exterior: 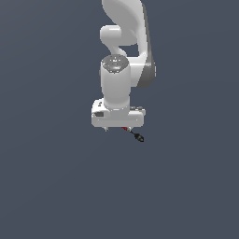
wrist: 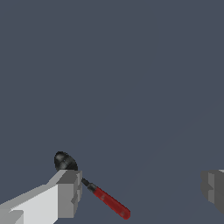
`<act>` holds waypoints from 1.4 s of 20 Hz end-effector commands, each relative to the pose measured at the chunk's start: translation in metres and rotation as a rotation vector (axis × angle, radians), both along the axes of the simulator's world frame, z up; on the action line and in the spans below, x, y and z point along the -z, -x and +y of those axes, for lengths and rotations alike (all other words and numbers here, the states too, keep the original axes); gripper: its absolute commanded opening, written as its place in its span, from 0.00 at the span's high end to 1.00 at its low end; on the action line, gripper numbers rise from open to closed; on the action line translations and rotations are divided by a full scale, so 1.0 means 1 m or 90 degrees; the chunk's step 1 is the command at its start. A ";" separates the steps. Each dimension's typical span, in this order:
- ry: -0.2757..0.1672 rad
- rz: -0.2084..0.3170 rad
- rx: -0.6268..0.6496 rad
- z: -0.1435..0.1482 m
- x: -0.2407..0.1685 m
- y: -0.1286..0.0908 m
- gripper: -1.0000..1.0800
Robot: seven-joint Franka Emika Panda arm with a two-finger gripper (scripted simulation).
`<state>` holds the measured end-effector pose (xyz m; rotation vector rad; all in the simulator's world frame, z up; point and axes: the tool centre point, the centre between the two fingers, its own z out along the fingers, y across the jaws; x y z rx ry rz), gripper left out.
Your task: Pick up the object and move it to a goal position.
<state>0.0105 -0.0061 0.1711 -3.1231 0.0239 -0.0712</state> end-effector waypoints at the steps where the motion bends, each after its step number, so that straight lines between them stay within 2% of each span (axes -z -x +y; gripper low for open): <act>1: 0.001 0.001 -0.012 0.001 0.003 0.001 0.04; 11: 0.013 0.007 -0.134 0.012 0.028 0.017 0.04; 28: 0.027 0.020 -0.491 0.049 0.091 0.068 0.04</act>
